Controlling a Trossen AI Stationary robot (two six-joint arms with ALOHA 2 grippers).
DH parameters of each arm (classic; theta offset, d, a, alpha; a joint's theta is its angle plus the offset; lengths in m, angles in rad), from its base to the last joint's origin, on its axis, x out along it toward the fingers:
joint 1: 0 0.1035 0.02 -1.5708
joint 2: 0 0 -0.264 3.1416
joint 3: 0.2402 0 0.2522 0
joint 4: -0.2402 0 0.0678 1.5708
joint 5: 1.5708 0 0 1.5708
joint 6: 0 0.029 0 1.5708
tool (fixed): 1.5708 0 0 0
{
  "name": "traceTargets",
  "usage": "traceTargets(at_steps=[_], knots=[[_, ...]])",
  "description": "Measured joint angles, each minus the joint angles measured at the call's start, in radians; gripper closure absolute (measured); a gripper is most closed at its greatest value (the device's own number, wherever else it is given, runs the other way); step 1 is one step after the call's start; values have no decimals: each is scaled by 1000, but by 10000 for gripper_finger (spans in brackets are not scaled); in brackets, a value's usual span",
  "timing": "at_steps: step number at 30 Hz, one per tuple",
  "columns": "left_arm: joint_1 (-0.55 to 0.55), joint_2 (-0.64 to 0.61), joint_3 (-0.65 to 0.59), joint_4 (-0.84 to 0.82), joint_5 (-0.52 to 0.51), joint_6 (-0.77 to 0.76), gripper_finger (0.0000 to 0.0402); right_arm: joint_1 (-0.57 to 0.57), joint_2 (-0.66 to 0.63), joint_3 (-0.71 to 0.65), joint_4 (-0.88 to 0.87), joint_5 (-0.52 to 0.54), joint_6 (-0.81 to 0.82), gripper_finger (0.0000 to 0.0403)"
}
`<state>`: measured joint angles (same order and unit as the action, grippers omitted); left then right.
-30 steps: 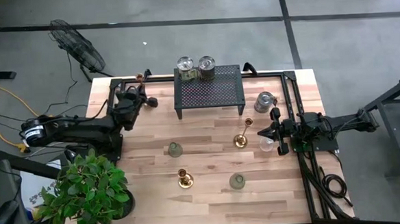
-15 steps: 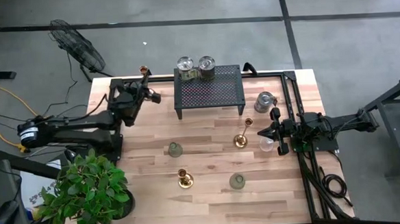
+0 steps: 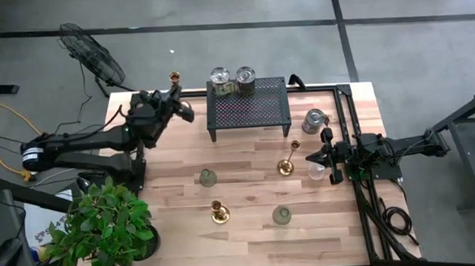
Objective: Stock candles on shelf
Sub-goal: Put the top gold candle holder on the shelf
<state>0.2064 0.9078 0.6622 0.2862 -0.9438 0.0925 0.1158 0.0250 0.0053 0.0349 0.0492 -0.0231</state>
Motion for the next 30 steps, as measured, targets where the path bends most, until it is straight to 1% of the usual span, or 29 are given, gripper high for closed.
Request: traceTargets(at_steps=[4, 8, 13, 17, 19, 22, 25, 30], knots=[[-33, 23, 6, -1, 42, -50, 388, 0, 0, 0, 0, 0, 0, 400], [-38, 60, 7, 15, 102, -98, 388, 0, 0, 0, 0, 0, 0, 400], [-37, 105, 9, 127, 125, -73, 388, 0, 0, 0, 0, 0, 0, 400], [-37, 127, 40, 123, 102, -15, 387, 0, 0, 0, 0, 0, 0, 400], [-37, 137, 58, 125, 99, -10, 387, 0, 0, 0, 0, 0, 0, 400], [-32, 170, 86, 128, 152, -10, 387, 0, 0, 0, 0, 0, 0, 400], [-10, 211, 123, 131, 231, -13, 387, 0, 0, 0, 0, 0, 0, 400], [36, 289, 190, 130, 310, -17, 387, 0, 0, 0, 0, 0, 0, 400]])
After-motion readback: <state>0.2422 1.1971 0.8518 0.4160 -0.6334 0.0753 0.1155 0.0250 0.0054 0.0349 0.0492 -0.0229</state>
